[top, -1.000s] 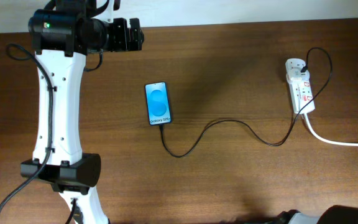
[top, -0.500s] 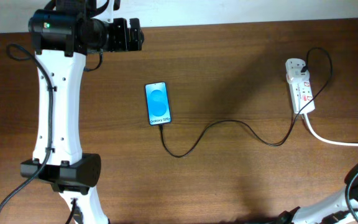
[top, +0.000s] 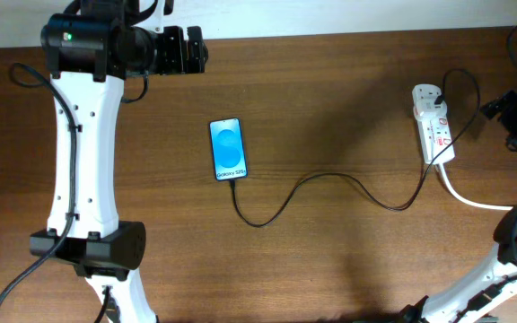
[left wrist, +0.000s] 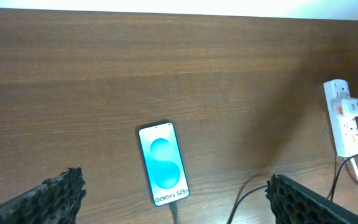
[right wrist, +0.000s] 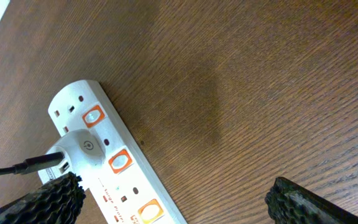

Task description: Plug charger to phone and switch on socket

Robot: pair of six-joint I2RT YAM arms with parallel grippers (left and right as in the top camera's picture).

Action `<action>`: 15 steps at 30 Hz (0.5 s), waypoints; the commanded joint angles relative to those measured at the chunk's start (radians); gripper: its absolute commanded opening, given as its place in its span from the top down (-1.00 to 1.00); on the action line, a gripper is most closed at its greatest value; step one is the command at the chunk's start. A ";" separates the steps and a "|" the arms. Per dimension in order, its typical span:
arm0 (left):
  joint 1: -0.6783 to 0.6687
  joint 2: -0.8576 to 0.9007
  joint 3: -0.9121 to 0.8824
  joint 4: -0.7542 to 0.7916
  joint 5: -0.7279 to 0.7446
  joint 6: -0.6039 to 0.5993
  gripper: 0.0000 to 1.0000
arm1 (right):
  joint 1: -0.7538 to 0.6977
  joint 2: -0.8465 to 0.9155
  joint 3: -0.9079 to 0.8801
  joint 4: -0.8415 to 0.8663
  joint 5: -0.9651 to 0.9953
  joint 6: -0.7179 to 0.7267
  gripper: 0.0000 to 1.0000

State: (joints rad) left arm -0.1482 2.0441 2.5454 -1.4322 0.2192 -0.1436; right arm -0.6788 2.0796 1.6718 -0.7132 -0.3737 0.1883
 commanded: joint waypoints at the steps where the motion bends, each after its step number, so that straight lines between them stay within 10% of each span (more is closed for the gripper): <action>1: 0.007 -0.010 0.010 0.002 -0.007 0.002 -0.99 | 0.005 0.005 0.015 0.003 0.019 0.008 -0.97; 15: 0.007 -0.010 0.010 0.001 -0.007 0.002 -0.98 | 0.064 0.005 0.015 -0.012 0.076 0.006 -0.97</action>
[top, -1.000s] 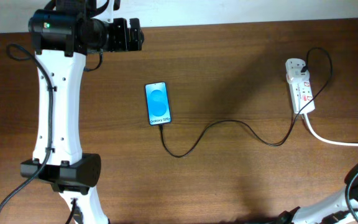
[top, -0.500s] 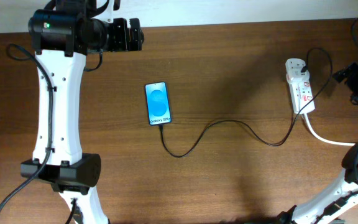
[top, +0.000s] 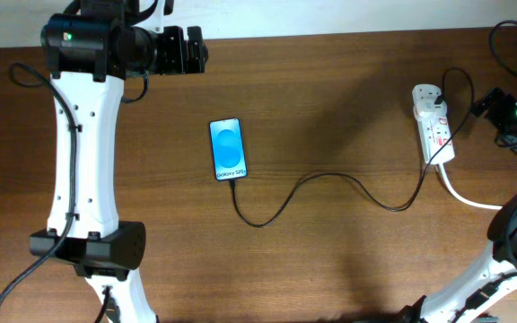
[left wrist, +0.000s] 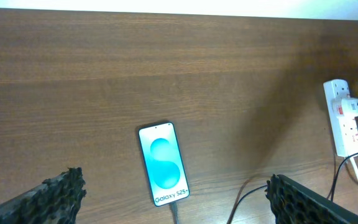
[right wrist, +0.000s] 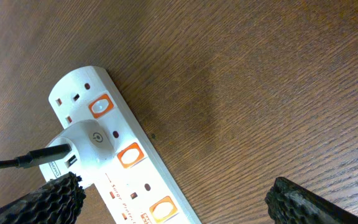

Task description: Plug charger to phone and switch on socket

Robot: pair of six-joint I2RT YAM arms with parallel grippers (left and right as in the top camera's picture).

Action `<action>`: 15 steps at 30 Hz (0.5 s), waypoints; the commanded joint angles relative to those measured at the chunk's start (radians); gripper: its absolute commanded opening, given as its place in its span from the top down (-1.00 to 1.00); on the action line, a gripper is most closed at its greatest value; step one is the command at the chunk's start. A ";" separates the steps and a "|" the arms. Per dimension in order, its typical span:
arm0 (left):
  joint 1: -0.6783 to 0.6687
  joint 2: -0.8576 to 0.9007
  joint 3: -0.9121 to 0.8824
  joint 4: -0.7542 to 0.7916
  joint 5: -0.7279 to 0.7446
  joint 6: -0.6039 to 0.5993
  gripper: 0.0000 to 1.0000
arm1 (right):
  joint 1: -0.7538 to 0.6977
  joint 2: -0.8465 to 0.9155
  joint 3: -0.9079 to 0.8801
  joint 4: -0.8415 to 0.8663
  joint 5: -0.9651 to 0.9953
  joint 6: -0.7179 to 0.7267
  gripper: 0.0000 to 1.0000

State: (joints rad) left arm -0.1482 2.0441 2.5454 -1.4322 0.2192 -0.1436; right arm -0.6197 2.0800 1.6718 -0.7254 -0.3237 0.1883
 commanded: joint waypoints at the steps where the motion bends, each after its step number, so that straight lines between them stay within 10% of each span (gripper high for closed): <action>1: 0.007 -0.010 0.010 0.001 -0.007 0.002 -0.98 | 0.005 0.005 0.015 0.001 0.026 0.007 -0.97; 15: 0.007 -0.010 0.010 0.001 -0.007 0.002 -0.98 | 0.076 0.157 0.015 0.095 0.052 0.006 -0.97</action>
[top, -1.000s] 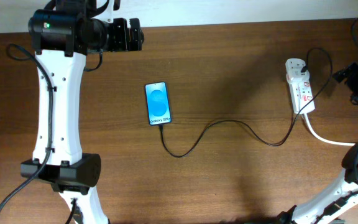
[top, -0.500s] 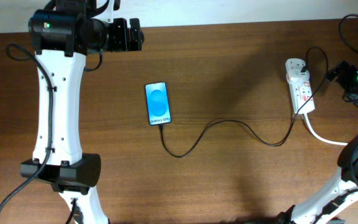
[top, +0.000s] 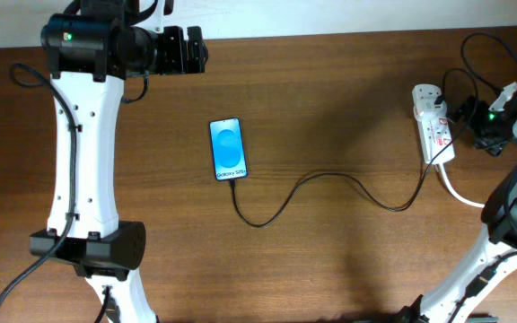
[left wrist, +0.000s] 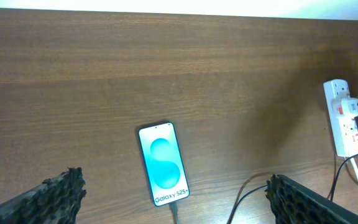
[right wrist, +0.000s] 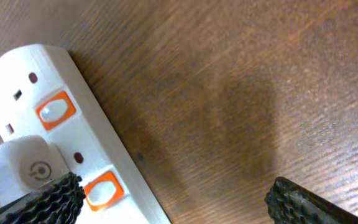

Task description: Plug charger to phone and switch on socket

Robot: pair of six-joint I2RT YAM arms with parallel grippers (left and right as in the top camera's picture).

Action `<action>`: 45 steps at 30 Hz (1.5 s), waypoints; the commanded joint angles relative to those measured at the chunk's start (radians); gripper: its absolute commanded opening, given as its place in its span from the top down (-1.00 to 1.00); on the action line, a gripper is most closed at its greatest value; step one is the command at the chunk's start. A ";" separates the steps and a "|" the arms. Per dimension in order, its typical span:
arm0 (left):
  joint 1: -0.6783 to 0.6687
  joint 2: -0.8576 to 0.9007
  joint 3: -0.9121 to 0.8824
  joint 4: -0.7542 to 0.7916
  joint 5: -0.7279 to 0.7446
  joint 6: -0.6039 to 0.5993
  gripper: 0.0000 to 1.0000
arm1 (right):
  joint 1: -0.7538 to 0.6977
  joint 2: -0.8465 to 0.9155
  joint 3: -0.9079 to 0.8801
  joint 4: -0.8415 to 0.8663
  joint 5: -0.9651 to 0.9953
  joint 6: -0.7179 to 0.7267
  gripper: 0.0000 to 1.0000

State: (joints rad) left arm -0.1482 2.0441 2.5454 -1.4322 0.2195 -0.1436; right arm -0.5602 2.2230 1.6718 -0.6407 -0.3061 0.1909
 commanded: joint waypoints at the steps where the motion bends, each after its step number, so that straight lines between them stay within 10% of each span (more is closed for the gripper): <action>1: 0.007 -0.010 0.010 0.001 -0.007 0.002 -0.98 | 0.019 0.015 0.015 0.010 0.054 0.004 -0.97; 38: 0.007 -0.010 0.010 0.001 -0.007 0.002 -0.98 | 0.122 0.056 0.018 -0.143 0.082 -0.075 -0.97; 45: 0.007 -0.010 0.010 0.001 -0.007 0.002 -0.98 | -0.071 -0.051 0.459 -0.409 0.214 0.098 -0.97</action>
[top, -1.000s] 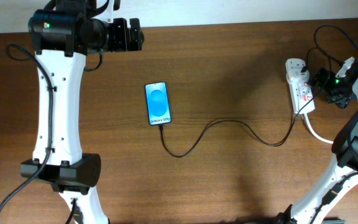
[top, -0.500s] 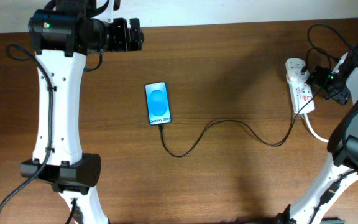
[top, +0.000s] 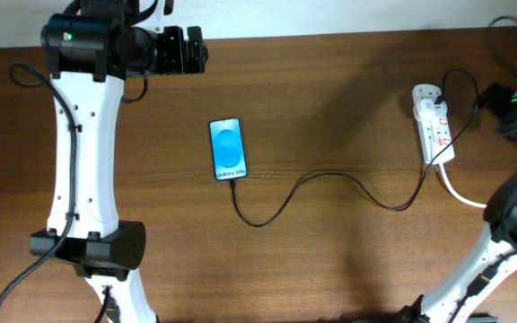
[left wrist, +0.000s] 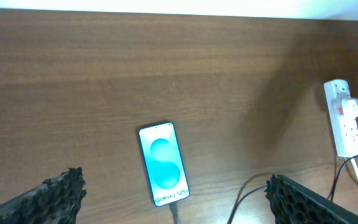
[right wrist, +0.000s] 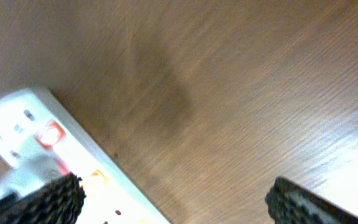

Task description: Plug charger to phone and switch on socket

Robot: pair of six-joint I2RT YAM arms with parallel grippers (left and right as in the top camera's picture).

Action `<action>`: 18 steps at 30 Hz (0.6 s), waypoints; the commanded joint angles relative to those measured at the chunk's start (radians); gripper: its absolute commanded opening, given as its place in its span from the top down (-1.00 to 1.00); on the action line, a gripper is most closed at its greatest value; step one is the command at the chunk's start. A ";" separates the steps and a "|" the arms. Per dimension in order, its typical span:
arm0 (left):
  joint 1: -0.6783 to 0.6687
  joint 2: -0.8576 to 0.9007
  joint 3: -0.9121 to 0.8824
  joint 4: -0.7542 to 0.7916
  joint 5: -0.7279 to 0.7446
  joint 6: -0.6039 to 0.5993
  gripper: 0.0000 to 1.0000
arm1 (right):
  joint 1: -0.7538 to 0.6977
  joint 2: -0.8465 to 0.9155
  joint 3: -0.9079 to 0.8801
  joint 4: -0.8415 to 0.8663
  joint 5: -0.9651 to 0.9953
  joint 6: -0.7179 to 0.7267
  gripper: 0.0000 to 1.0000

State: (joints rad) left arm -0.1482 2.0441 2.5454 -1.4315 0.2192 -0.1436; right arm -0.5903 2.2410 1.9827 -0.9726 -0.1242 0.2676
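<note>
The phone lies face up mid-table with a lit blue screen, and the black charger cable is plugged into its near end. The cable runs right to a white plug on the white socket strip. In the right wrist view the strip is blurred, one switch showing red. My right gripper is open, off the strip's right side at the table's right edge. My left gripper is open, high above the phone.
The strip's white lead trails off the right edge of the wooden table. The left arm's white column stands along the left side. A pale wall borders the table's far edge.
My right gripper has drawn back from the socket strip toward the table's right edge and higher. One strip switch now looks red rather than orange. The left arm and phone are unmoved.
The phone lay lit with the cable plugged in throughout, and my left gripper stayed open above it. My right gripper was open near the strip, then closer over its switches, then very close at the strip's end. Now it sits back to the right.
</note>
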 commanded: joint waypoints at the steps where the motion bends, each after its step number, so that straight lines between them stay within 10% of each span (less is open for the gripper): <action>1: 0.007 -0.010 0.010 0.000 -0.007 0.002 -0.98 | -0.046 -0.085 0.213 -0.133 0.033 0.018 -0.97; 6: 0.007 -0.010 0.010 0.001 -0.007 0.002 -0.98 | 0.034 -0.209 0.499 -0.420 -0.023 -0.134 -0.97; 18: 0.007 -0.010 0.010 0.000 -0.007 0.002 -0.98 | 0.337 -0.800 0.510 -0.715 -0.116 -0.208 -0.97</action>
State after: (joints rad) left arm -0.1482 2.0441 2.5454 -1.4322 0.2192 -0.1436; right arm -0.2626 1.4887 2.4847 -1.6466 -0.2344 0.0669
